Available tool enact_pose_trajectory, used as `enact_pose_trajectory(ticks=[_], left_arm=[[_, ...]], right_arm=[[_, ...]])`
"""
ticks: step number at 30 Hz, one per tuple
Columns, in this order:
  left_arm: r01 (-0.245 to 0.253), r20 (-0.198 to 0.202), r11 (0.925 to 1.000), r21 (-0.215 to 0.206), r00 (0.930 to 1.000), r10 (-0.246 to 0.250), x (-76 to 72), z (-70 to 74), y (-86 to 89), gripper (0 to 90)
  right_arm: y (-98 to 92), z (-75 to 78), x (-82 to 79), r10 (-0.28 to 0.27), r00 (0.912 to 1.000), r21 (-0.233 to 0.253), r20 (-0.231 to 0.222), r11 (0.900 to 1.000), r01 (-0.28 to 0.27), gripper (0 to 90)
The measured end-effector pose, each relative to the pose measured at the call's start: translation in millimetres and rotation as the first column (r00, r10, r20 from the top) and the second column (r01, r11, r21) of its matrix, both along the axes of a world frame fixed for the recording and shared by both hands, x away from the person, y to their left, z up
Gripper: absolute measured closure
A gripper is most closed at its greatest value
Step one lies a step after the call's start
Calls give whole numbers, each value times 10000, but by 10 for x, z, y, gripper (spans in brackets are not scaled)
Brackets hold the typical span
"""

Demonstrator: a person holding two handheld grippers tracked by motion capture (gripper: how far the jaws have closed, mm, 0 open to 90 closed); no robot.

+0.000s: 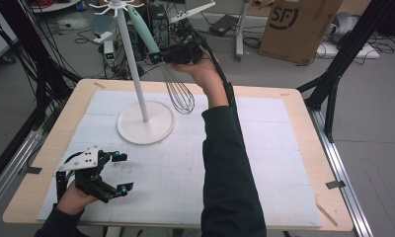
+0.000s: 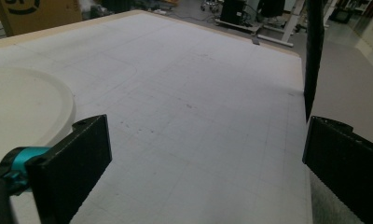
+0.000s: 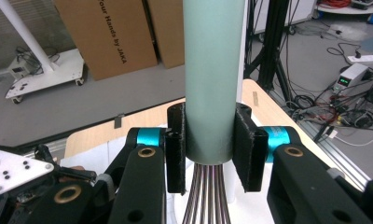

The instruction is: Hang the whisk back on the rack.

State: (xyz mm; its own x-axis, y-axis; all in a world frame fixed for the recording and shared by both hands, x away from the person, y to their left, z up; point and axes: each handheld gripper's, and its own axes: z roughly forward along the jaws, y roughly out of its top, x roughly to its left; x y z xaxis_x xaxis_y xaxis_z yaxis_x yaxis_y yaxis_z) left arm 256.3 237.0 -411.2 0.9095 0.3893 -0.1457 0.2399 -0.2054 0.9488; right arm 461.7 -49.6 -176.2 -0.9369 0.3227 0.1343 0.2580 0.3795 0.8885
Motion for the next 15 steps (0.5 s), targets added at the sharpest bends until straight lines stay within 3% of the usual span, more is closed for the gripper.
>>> enact_pose_trajectory(ticks=[15], left_arm=[[65, 21, 9998, 201, 10000, -66, 4, -23, -45, 18]], right_arm=[[78, -124, 164, 285, 9991, 291, -306, 9992, -277, 693]])
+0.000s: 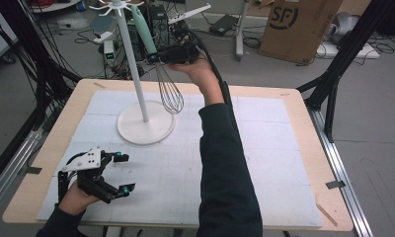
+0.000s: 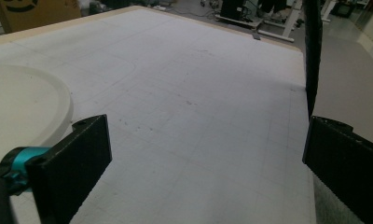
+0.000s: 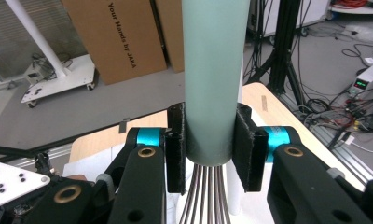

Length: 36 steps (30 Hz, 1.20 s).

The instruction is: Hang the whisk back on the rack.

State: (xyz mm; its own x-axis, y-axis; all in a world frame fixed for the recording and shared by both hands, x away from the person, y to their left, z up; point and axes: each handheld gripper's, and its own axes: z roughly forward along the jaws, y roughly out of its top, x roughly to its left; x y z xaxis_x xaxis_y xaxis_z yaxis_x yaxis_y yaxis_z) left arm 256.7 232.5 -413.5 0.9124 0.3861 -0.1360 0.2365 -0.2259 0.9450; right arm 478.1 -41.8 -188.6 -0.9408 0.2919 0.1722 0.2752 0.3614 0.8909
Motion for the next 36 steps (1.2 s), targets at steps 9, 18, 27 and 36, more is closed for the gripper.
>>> enact_pose_trajectory(ticks=[9, 18, 27, 36], left_arm=[[-9, -8, 10000, -22, 10000, 9, 4, -1, -3, 18], [17, -13, 10000, -23, 10000, -17, 12, -3, 3, 18], [65, -62, 10000, -42, 10000, -66, 11, -4, 3, 18], [72, -56, 9999, -73, 10000, -72, 5, 1, 10, 18]], right_arm=[[67, -54, 83, 227, 9997, 102, -21, 9997, -227, 692], [95, -95, 141, 304, 9995, 285, -113, 9991, -301, 687], [58, -123, 174, -32, 9992, 188, -387, 9998, 39, 580], [19, -56, 70, 319, 9993, -61, -192, 9995, -321, 442]])
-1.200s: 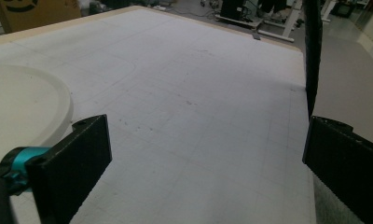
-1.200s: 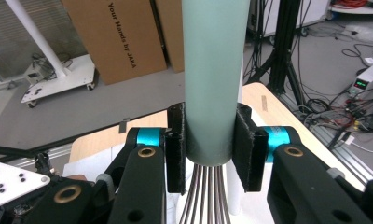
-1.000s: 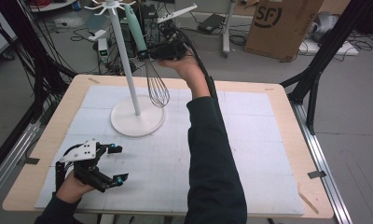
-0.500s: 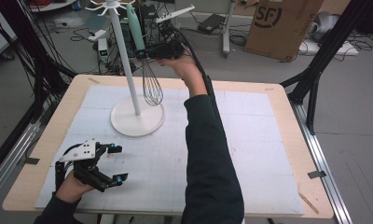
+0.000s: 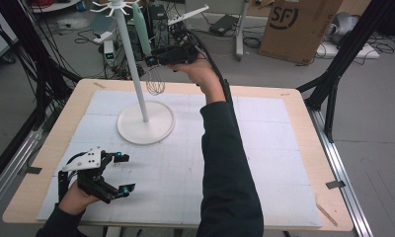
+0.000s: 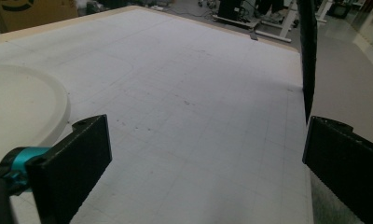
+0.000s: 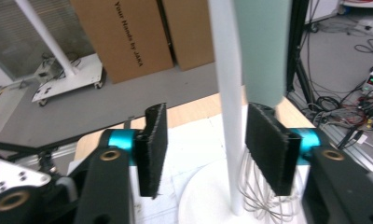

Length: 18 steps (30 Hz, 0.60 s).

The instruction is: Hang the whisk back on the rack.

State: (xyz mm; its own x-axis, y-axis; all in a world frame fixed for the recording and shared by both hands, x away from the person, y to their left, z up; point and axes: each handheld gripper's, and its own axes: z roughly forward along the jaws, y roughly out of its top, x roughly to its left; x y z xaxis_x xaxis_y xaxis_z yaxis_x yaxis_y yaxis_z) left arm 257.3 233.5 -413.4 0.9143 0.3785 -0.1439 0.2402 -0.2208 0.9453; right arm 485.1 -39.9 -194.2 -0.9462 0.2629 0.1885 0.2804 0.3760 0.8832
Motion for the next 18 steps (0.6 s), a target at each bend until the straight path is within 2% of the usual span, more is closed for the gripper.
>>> enact_pose_trajectory(ticks=[3, 5, 9, 12, 15, 18], left_arm=[[31, -8, 10000, -56, 10000, -31, -2, 5, 9, 18], [24, 1, 10000, -48, 10000, -24, -3, 7, 9, 18], [41, -26, 10000, -49, 10000, -41, -16, 7, -3, 17], [38, -22, 10000, -50, 10000, -38, -16, 10, 2, 18], [12, -42, 10000, -40, 10000, -12, -19, 7, -5, 18], [23, -49, 10000, -6, 10000, -23, -20, 4, -13, 18]], right_arm=[[-21, 4, -76, 246, 9994, -149, 251, 9996, -242, 352], [-56, -10, -120, 513, 9985, 32, 171, 9987, -514, 303], [-133, -50, -204, 683, 9976, 151, 118, 9975, -685, 211], [-202, -84, -258, 625, 9978, 111, 239, 9980, -628, 165], [-290, -119, -298, 588, 9981, 235, 164, 9980, -592, 163], [-355, -154, -345, 715, 9971, 146, 251, 9973, -719, 149]])
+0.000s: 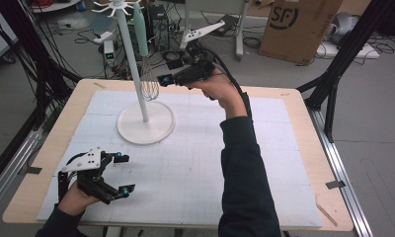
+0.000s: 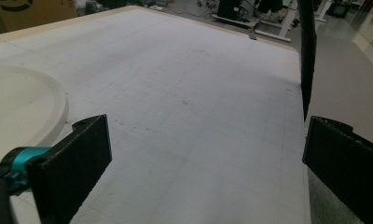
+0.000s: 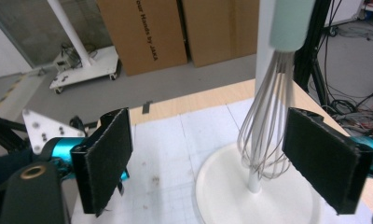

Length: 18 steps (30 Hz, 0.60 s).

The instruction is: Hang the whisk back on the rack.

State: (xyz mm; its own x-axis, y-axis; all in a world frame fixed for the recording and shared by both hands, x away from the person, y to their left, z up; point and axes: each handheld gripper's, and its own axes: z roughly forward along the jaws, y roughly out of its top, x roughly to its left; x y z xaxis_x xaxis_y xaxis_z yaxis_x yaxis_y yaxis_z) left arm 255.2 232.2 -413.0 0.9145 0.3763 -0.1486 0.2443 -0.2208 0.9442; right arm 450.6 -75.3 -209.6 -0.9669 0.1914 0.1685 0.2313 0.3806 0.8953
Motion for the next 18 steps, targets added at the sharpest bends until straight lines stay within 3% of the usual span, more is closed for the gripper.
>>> enact_pose_trajectory(ticks=[4, 6, 9, 18], left_arm=[[17, 44, 10000, 31, 10000, -17, 2, 2, 4, 17], [-14, -8, 10000, -64, 10000, 14, 1, 3, 4, 18], [17, 0, 10000, -98, 10000, -17, -1, 10, 9, 18], [-96, -64, 9997, -231, 9999, 95, 1, 19, 14, 17]], right_arm=[[-55, -46, -82, 2, 9999, -129, 100, 9999, -1, 89], [-82, -72, -125, -341, 9993, -164, 155, 9993, 344, 7], [-125, -118, -198, -512, 9982, -448, 299, 9976, 525, 4], [-337, -251, -424, -574, 9979, -634, 295, 9962, 592, 4]])
